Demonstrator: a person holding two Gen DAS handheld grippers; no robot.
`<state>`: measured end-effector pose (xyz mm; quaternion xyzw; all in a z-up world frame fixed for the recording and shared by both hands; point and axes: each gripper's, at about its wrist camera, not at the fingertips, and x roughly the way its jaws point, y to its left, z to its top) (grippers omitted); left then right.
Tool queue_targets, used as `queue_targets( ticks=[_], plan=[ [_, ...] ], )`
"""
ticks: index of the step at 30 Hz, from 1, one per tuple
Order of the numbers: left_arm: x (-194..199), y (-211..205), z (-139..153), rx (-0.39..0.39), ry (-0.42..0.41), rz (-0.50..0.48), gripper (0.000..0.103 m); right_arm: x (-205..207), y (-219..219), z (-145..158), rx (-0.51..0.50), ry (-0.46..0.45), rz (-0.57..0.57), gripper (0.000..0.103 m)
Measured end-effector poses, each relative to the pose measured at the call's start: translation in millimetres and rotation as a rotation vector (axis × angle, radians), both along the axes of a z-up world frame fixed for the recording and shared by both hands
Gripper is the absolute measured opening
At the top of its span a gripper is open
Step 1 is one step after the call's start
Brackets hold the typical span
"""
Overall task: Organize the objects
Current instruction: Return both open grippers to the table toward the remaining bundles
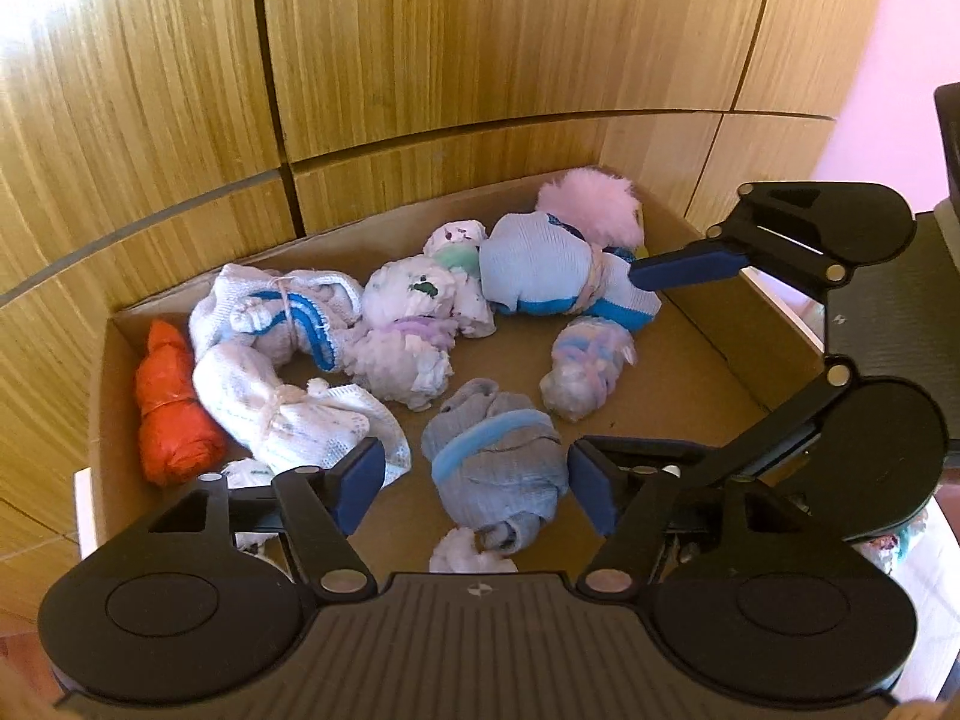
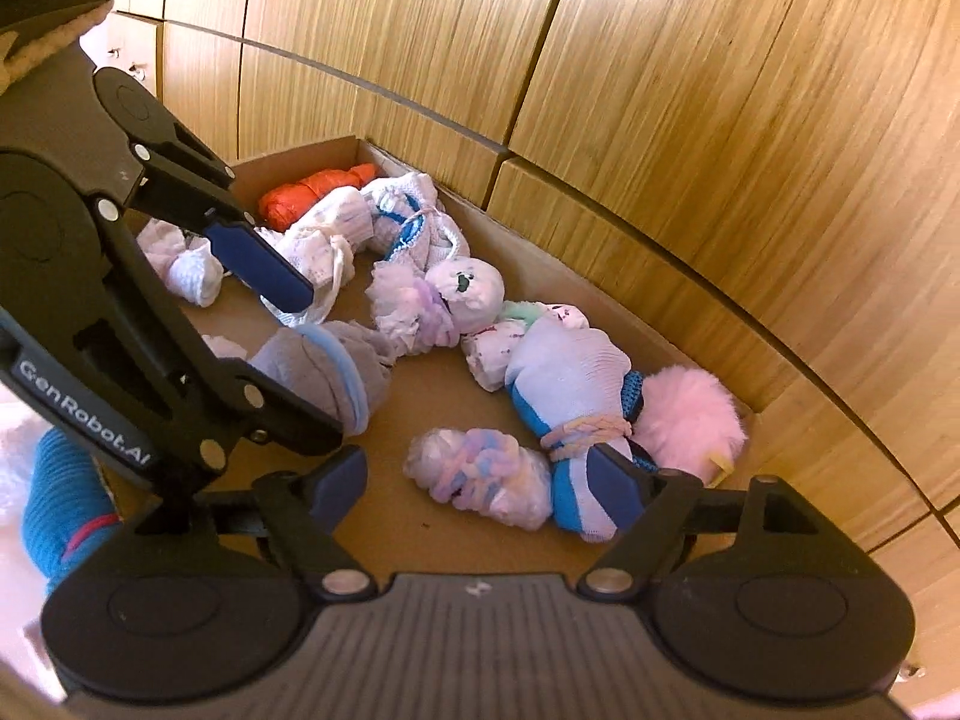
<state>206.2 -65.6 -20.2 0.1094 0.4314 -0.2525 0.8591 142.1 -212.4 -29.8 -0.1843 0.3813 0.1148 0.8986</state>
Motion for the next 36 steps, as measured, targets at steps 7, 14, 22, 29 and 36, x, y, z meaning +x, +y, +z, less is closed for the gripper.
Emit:
queue_targets(
  ticks=[7, 14, 22, 29, 36],
  plan=[
    [-20, 7, 14, 0.061, -0.093, -0.005, 0.080, -13, 6, 10, 0.051, -0.033, -0.020, 0.082],
    [-35, 17, 11, 0.235, -0.171, -0.010, 0.079, -20, 19, 10, 0.042, -0.047, -0.055, 0.082],
    [-58, 43, 30, 0.183, -0.229, 0.075, 0.079, -84, 9, 44, 0.142, -0.146, -0.184, 0.084],
    [-127, 74, 48, 0.095, -0.308, 0.136, 0.083, -146, 24, 39, 0.228, -0.202, -0.227, 0.086],
    [-173, 79, 22, 0.048, -0.268, 0.156, 0.084, -169, 38, 12, 0.239, -0.180, -0.240, 0.086]
  ],
)
